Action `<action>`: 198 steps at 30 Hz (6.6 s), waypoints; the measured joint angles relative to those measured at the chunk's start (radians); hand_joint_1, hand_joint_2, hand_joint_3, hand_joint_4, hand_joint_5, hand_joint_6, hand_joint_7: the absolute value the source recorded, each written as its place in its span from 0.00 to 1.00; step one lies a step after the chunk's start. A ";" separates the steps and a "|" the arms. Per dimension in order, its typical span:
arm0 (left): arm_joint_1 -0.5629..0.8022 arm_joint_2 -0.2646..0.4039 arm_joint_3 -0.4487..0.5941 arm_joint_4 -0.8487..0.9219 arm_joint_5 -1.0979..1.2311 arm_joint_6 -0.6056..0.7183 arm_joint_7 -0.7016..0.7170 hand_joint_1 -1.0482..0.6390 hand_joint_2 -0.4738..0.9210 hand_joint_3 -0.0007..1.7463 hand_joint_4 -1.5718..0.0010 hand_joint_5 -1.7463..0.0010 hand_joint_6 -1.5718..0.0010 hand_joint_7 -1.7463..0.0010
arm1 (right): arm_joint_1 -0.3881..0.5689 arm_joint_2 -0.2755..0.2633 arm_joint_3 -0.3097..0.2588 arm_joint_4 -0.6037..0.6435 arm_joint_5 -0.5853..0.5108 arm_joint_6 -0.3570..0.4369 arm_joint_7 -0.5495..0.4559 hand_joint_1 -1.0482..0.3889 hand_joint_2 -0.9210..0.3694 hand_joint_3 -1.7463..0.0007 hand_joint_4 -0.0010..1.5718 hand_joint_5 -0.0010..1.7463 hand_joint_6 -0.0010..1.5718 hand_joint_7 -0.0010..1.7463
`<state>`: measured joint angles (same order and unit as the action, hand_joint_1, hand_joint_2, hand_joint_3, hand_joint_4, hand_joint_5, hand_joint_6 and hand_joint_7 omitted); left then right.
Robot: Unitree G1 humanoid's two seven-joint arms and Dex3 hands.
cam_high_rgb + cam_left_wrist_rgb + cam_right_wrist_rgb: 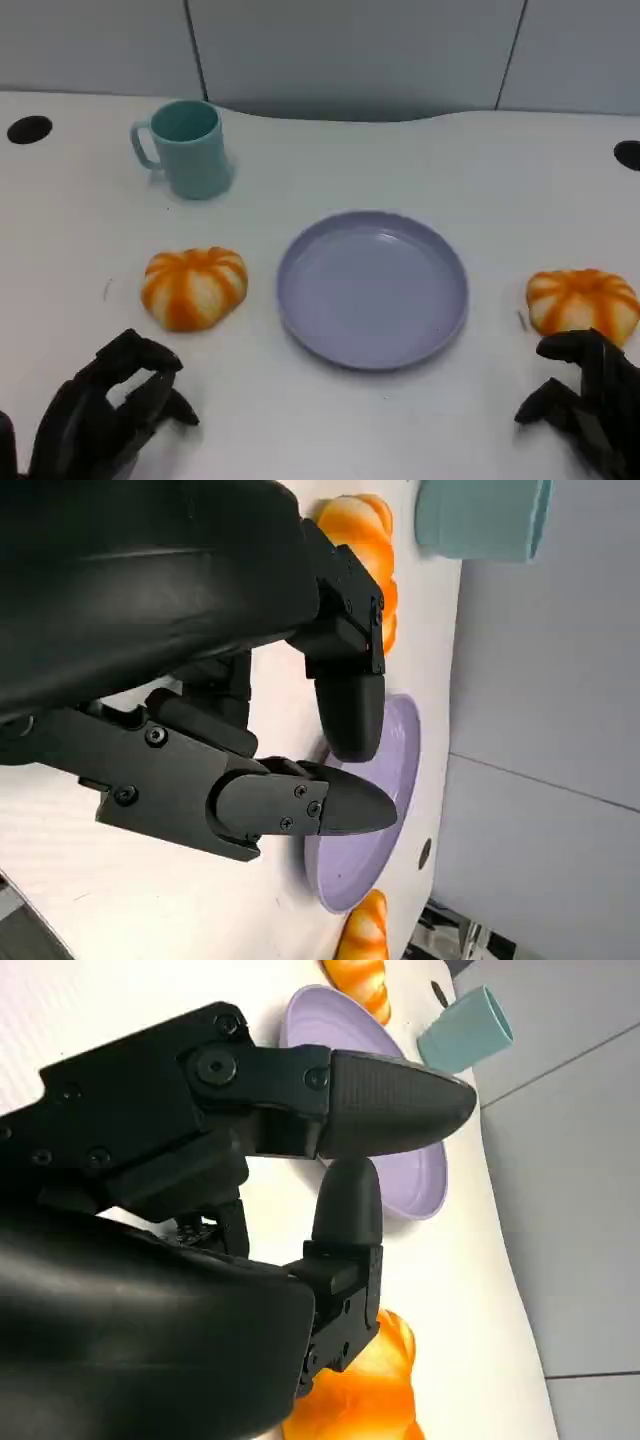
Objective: Grasp the bread from the table and place it into the plate.
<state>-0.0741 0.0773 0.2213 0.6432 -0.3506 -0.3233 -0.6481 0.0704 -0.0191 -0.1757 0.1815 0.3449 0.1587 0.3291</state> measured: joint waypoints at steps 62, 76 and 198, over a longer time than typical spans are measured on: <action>-0.819 0.165 -0.819 0.641 1.254 0.092 0.616 0.31 0.83 0.00 0.85 0.93 0.83 0.97 | 0.021 0.053 0.046 -0.068 -0.003 0.019 -0.049 0.49 0.00 0.64 0.30 1.00 0.18 0.93; -0.799 0.171 -0.845 0.695 1.212 0.000 0.966 0.51 1.00 0.07 0.49 0.00 0.64 0.00 | 0.027 0.053 0.041 -0.088 -0.002 0.024 -0.054 0.49 0.00 0.62 0.31 1.00 0.17 0.95; 0.053 0.053 -0.047 -0.212 -0.239 0.415 -0.017 0.26 1.00 0.27 0.69 0.00 0.66 0.34 | 0.027 0.018 0.033 -0.078 -0.004 0.019 -0.043 0.49 0.00 0.63 0.31 1.00 0.17 0.95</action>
<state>-0.0210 0.1306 0.1746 0.4310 -0.5899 0.0920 -0.6648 0.0971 -0.0009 -0.1424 0.1032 0.3407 0.1778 0.2859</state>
